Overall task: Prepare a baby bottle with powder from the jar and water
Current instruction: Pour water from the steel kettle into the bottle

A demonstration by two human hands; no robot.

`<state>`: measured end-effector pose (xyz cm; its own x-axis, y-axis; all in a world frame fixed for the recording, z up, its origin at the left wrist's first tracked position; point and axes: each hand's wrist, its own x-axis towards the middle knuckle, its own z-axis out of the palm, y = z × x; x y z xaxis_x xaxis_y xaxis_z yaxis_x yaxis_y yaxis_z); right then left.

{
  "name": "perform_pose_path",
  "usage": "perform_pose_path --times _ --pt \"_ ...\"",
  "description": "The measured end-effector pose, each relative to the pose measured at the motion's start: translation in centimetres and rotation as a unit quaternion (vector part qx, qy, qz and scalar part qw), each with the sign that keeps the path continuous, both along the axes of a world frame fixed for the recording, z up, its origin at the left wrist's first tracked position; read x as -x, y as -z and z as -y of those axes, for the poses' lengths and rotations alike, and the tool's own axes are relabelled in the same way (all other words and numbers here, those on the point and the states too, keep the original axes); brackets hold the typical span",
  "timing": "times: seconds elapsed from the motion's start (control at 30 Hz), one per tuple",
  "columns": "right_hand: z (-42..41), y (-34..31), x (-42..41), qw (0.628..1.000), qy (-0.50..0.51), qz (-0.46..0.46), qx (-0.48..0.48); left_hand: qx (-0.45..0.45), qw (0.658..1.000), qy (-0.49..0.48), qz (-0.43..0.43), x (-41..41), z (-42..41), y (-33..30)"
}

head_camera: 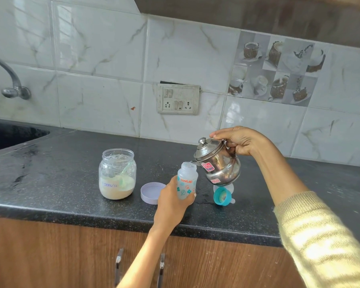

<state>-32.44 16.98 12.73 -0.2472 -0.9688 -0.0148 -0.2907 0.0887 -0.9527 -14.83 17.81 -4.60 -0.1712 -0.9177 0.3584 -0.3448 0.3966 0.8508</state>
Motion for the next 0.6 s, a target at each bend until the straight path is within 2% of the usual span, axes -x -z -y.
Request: perform_pose_path --times 0.6 --pt "-0.39 0.00 0.13 1.000 -0.006 -0.006 -0.004 -0.009 1.000 0.004 -0.005 -0.08 -0.19 -0.10"
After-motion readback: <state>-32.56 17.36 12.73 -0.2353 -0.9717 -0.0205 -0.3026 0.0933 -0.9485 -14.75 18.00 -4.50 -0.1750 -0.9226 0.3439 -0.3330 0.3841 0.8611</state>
